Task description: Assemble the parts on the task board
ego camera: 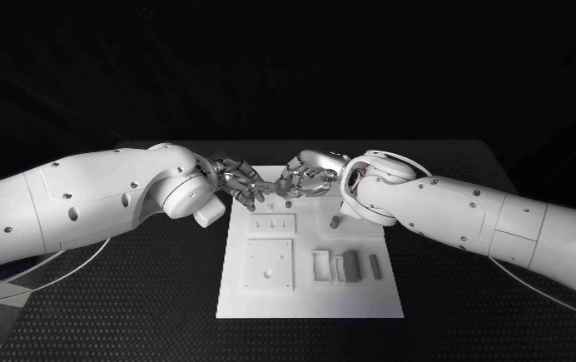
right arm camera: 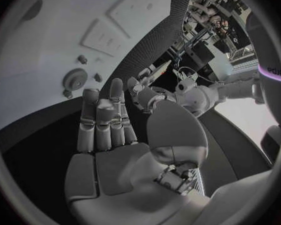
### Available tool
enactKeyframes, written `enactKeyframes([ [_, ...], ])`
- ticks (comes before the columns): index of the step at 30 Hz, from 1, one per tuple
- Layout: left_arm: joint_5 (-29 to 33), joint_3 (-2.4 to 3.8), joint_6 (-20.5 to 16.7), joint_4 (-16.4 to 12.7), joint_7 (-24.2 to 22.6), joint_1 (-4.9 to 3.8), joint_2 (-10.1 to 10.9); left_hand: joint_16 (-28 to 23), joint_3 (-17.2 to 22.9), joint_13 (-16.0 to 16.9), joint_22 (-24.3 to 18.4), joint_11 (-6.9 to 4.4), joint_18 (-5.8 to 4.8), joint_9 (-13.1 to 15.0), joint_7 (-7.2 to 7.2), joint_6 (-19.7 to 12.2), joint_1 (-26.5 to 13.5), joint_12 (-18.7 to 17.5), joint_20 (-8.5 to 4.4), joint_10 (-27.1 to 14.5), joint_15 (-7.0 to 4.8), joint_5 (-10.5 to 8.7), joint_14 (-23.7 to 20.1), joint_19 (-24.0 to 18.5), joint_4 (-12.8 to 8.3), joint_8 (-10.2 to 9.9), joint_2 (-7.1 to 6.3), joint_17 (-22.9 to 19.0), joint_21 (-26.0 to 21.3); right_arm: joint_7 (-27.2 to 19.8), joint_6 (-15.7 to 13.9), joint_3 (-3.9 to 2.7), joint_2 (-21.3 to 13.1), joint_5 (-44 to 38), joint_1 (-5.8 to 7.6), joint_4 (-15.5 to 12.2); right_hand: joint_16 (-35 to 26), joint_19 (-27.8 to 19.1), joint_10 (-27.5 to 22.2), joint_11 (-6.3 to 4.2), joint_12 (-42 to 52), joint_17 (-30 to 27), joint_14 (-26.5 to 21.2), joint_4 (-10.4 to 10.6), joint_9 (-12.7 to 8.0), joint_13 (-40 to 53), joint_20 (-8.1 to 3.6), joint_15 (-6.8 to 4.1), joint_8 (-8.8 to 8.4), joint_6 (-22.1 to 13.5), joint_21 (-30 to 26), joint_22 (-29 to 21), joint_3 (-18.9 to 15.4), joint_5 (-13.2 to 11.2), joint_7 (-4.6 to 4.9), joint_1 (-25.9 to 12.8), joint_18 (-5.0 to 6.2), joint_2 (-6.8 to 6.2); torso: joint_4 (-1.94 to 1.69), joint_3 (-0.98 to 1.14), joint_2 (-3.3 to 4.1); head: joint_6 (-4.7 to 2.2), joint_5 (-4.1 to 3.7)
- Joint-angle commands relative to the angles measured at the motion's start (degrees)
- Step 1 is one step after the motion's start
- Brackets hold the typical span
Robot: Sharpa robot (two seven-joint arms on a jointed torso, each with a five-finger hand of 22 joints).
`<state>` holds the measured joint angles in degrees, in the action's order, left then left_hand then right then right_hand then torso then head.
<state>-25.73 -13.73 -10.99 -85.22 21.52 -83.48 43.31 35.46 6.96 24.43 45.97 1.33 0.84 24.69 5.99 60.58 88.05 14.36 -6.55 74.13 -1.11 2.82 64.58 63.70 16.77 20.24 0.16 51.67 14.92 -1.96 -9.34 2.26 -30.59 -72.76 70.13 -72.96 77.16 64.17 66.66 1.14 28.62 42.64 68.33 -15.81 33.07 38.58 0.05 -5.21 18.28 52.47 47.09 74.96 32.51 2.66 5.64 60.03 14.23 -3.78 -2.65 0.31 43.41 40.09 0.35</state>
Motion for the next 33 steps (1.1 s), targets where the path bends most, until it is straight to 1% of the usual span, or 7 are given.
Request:
enactKeyframes([
  [1, -0.74, 0.04, 0.13, -0.03, 1.51, -0.04, 0.12, 0.36, 0.47, 0.1, 0.12, 0.17, 0.15, 1.24, -1.24, 1.46, -0.15, 0.13, -0.13, 0.36, -0.09, 0.05, 0.07, 0.08, -0.18, 0.75, 0.69, 0.09, 0.08, -0.1, 0.01, -0.01, -1.04, -0.42, -0.07, -0.05, -0.22, -0.45, -0.34, 0.01, -0.34, -0.06, -0.4, -0.47, 0.08, -0.09, -0.05, 0.07, -0.23, 1.11, -0.27, 0.64, 0.0, 0.22, 1.71, -0.09, 0.77, -0.52, 0.0, 0.08, 0.01, 0.08, 0.15],
  [7, -7.48, 0.02, 0.42, -0.16, 5.22, -0.03, -0.08, 0.67, 0.29, 0.42, 0.61, 0.12, 0.08, 1.54, -1.21, 1.49, -1.97, 0.2, -0.27, 0.45, -0.17, -0.04, 0.08, 0.06, -0.13, 0.83, 1.15, 0.13, 0.21, -0.89, -3.56, -0.18, -3.7, 2.56, -0.04, -0.31, -0.22, -0.45, -0.37, 0.03, -0.4, -0.05, -0.41, -0.53, 0.1, -0.09, -0.05, 0.1, -0.28, 1.08, -0.28, 0.66, 0.0, 0.22, 1.73, 0.02, 0.77, -0.65, 0.03, 0.22, -0.07, 0.34, 0.51],
  [11, -15.37, 0.01, -0.43, 0.37, 7.41, 0.01, -0.95, 3.33, 0.95, 1.37, 2.54, -1.17, 0.5, 2.56, -2.02, 2.91, -2.37, 2.33, -1.44, 2.73, -1.68, 0.3, 2.69, 2.35, -0.34, 1.78, 1.14, 0.45, 2.32, -0.63, -4.3, -2.14, -4.54, 2.92, 0.12, -0.03, -0.57, -0.86, -0.86, 0.25, -0.87, -0.19, -0.87, -0.49, 0.09, -0.26, 0.12, 0.31, -0.62, 0.69, -0.59, 0.62, 0.04, 0.22, 1.93, 0.12, 0.77, -1.01, 0.04, 0.15, -0.03, 0.48, 0.66],
  [17, -17.82, 0.01, -0.97, 1.51, 9.24, 1.3, -2.2, 7.11, 2.33, 2.66, 5.69, -2.1, 0.27, 3.99, -2.47, 3.54, -3.11, 5.82, -2.62, 3.18, -2.7, 0.77, 3.27, 2.78, -0.37, 2.32, 0.73, -0.04, 4.55, -0.62, -4.76, -3.3, -5.81, 2.96, 1.29, -0.07, -1.06, -1.54, -1.42, 0.58, -2.01, -0.4, -1.52, -0.51, 0.09, -1.12, 0.51, 0.64, -1.04, 0.3, -1.06, 0.59, 0.24, 0.22, 2.24, 0.34, 0.77, -1.22, 0.21, 0.24, -0.12, 0.81, 0.61],
  [23, -19.01, 0.01, -0.81, 2.72, 9.73, 2.83, -3.85, 14.54, 3.9, 5.66, 10.81, -3.98, 0.41, 7.07, -3.97, 4.91, -5.73, 13.36, -4.56, 3.67, -4.76, 7.11, 4.49, 4.37, -0.59, 6.02, -0.27, -0.96, 8.6, -0.58, -4.95, -3.98, -6.74, 3.08, 1.98, -0.73, -1.08, -1.6, -1.39, 0.64, -2.27, -0.43, -1.57, -0.57, 0.07, -1.36, 0.57, 0.7, -1.17, 0.21, -1.1, 0.62, 0.3, 0.22, 2.3, 0.59, 0.77, -1.36, 0.29, 0.16, -0.05, 0.94, 0.35],
  [28, -19.02, 0.02, 0.26, 3.49, 9.88, 3.91, -5.17, 20.44, 4.73, 7.73, 14.54, -5.43, 0.48, 9.94, -5.19, 5.41, -7.53, 19.63, -5.99, 3.66, -6.42, 9.75, 5.29, 5.74, -0.71, 10.04, -0.77, -2.61, 11.42, -0.58, -4.87, -4.2, -7.14, 3.31, 2.49, -1.11, -1.09, -1.62, -1.38, 0.67, -2.39, -0.43, -1.59, -0.59, 0.07, -1.48, 0.61, 0.73, -1.24, 0.17, -1.12, 0.64, 0.31, 0.22, 2.33, 0.69, 0.77, -1.45, 0.4, 0.13, -0.05, 1.3, 0.2],
  [33, -19.05, 0.03, 0.52, 3.89, 9.88, 4.53, -5.9, 24.61, 5.58, 8.16, 16.93, -6.21, 0.36, 12.12, -5.92, 5.36, -8.83, 23.66, -6.92, 3.21, -7.39, 10.11, 5.2, 6.41, -0.98, 12.66, -0.9, -5.12, 12.64, -0.51, -4.67, -4.25, -7.3, 3.37, 2.63, -1.19, -1.09, -1.63, -1.37, 0.68, -2.42, -0.44, -1.6, -0.58, 0.06, -1.51, 0.61, 0.74, -1.26, 0.17, -1.12, 0.64, 0.31, 0.22, 2.33, 0.71, 0.77, -1.47, 0.13, 0.08, -0.05, 1.59, -0.07],
])
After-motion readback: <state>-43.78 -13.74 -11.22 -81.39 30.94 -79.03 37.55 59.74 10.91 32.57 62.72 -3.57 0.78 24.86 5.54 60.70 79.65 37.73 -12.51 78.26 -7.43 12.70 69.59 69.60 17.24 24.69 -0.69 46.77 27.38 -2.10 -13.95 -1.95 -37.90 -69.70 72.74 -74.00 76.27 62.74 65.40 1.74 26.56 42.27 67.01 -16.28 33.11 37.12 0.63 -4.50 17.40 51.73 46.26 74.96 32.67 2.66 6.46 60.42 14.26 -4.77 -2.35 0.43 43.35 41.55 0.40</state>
